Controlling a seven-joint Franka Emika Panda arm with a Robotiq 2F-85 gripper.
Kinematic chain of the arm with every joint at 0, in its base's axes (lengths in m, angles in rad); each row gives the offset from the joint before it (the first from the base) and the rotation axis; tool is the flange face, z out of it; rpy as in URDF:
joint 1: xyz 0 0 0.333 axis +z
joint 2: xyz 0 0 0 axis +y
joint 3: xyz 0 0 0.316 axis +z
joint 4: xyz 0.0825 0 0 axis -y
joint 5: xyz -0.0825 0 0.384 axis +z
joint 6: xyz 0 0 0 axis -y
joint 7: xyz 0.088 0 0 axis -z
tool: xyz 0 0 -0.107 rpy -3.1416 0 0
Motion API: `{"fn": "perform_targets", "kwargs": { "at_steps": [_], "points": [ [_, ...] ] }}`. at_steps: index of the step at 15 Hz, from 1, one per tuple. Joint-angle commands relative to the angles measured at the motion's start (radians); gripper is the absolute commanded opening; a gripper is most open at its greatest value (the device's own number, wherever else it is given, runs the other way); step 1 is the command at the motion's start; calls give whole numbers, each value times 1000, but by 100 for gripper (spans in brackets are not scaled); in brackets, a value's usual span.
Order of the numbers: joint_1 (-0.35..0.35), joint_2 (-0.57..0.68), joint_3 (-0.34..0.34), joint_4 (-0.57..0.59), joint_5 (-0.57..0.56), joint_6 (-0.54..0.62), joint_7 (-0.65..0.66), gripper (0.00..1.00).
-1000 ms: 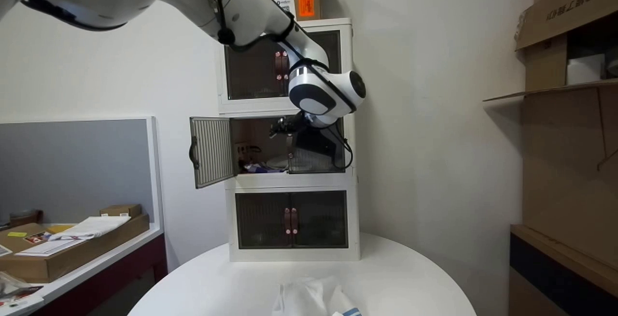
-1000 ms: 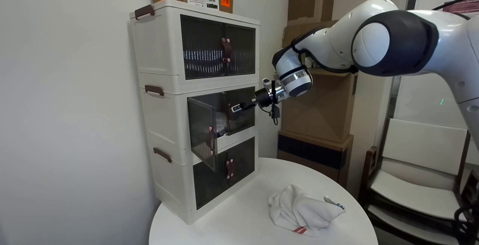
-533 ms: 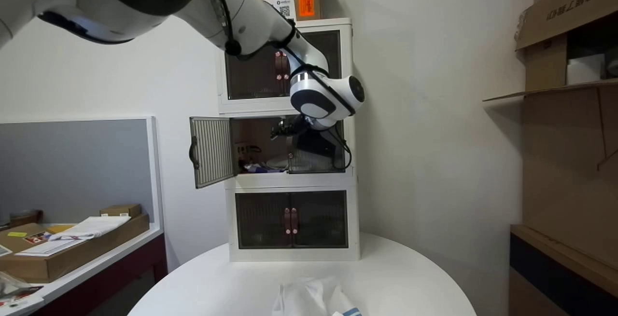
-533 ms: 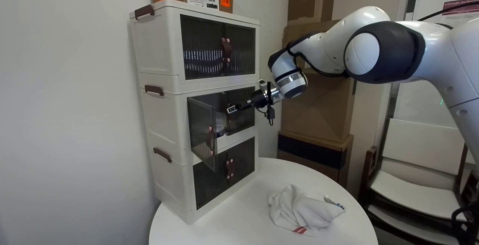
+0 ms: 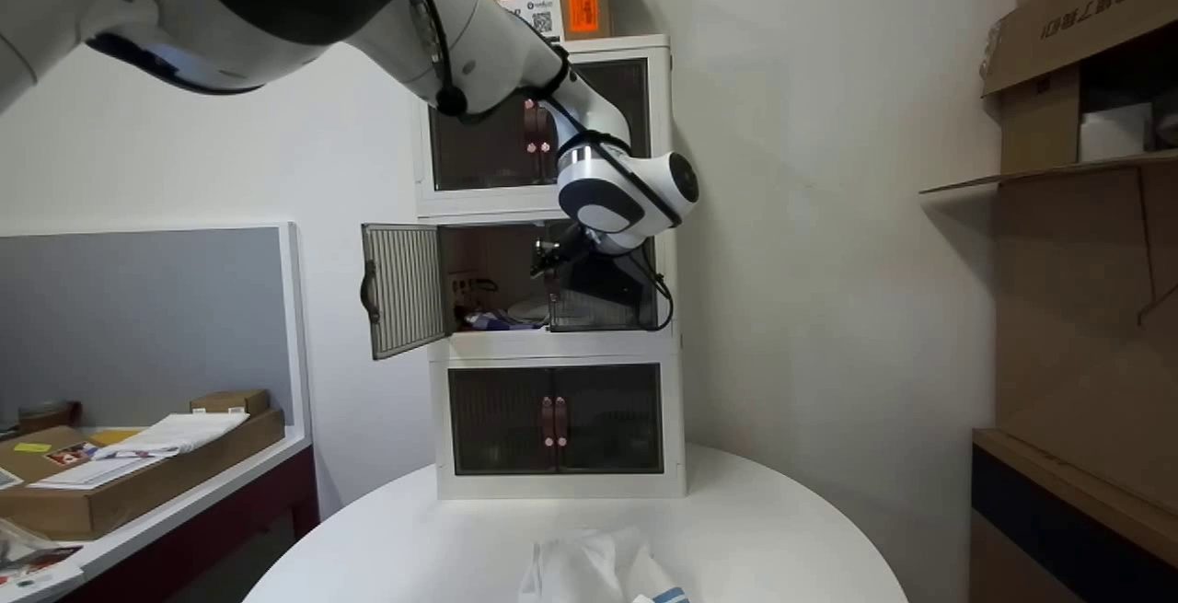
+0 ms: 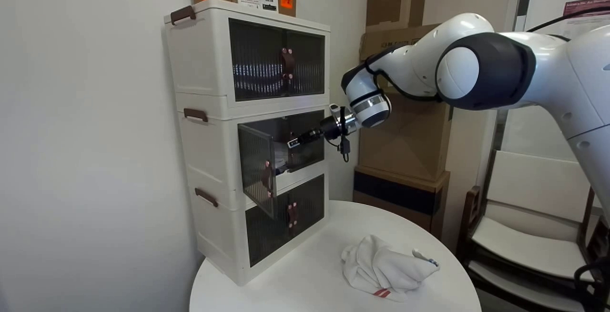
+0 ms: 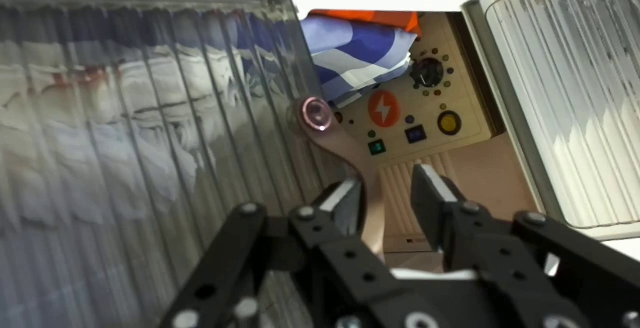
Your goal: Open the right door on the second cabinet
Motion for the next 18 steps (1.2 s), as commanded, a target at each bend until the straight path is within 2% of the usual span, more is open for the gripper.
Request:
{"fn": "perform_targets", "kwargs": {
  "at_steps": [1, 3, 10, 15, 16, 17, 18],
  "points": [
    [5, -4, 10, -4, -4, 1, 20, 11],
    [-7, -27, 12, -38, 6, -2, 35, 0],
    [-53, -155, 1, -237, 50, -84, 58, 2],
    [-81, -249, -46, -378, 117, -75, 50, 2],
    [-80, -262, -57, -395, 124, -74, 49, 11],
    [-78, -274, -66, -409, 132, -69, 49, 34],
    [-76, -280, -74, -417, 136, -70, 51, 36]
  ]
}}
